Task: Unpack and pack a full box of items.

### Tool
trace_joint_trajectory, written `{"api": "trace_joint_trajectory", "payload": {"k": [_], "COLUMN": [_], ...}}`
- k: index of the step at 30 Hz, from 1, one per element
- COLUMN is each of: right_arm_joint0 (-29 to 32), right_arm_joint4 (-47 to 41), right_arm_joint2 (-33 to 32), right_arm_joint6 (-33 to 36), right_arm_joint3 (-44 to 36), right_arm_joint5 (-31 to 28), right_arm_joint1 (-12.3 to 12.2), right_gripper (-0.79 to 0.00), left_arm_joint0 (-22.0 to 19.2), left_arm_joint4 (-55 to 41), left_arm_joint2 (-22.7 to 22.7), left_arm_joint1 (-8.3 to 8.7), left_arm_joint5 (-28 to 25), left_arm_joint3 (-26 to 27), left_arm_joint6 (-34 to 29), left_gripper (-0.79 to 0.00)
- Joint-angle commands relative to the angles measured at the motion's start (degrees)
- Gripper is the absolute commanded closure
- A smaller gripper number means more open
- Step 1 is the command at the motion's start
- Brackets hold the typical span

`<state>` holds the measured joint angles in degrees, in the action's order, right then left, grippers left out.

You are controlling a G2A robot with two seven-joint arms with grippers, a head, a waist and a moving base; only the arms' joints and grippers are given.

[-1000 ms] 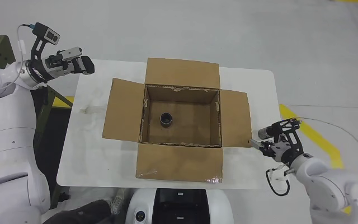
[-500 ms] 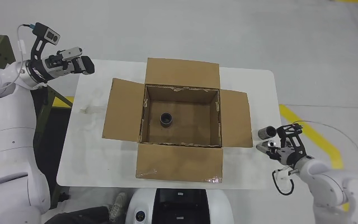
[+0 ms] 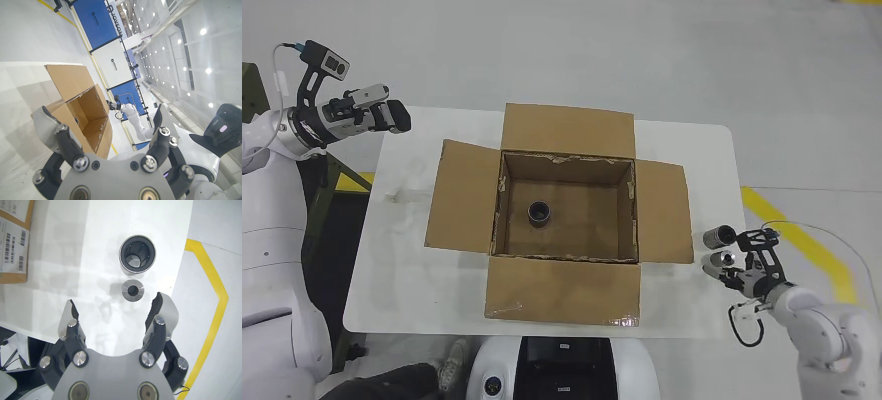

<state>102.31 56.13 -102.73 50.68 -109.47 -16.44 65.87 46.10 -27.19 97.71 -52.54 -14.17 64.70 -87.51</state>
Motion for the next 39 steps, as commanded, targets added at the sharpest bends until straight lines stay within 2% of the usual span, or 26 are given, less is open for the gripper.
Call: {"api": "trace_joint_trajectory", "payload": {"k": [1, 2, 26, 30, 33, 39], "right_arm_joint0": [-0.3, -0.5, -5.1, -5.2, -5.2, -5.8], "right_arm_joint4": [0.4, 0.6, 2.3, 2.2, 2.2, 2.5], "right_arm_joint2": [0.2, 0.3, 4.3, 4.4, 4.5, 5.0], "right_arm_joint6": [-0.7, -1.2, -7.7, -8.4, -8.7, -9.1], "right_arm_joint3": [1.0, 1.4, 11.0, 11.6, 11.8, 12.2], "right_arm_joint5": [0.0, 0.0, -0.3, -0.4, -0.5, -0.4], "right_arm_joint1": [-0.1, -0.1, -0.6, -0.7, -0.8, -0.9], "right_gripper": [-0.767, -0.785, -0.779, -0.668, -0.526, -0.459], "left_arm_joint0": [0.0, 0.0, 0.0, 0.0, 0.0, 0.0], "left_arm_joint4": [0.0, 0.0, 0.0, 0.0, 0.0, 0.0], "left_arm_joint2": [0.0, 0.0, 0.0, 0.0, 0.0, 0.0], "left_arm_joint1": [0.00, 0.00, 0.00, 0.00, 0.00, 0.00], "left_arm_joint5": [0.0, 0.0, 0.0, 0.0, 0.0, 0.0], "left_arm_joint3": [0.0, 0.0, 0.0, 0.0, 0.0, 0.0], "left_arm_joint6": [0.0, 0.0, 0.0, 0.0, 0.0, 0.0], "left_gripper": [-0.785, -0.785, -0.785, -0.785, -0.785, -0.785]}}
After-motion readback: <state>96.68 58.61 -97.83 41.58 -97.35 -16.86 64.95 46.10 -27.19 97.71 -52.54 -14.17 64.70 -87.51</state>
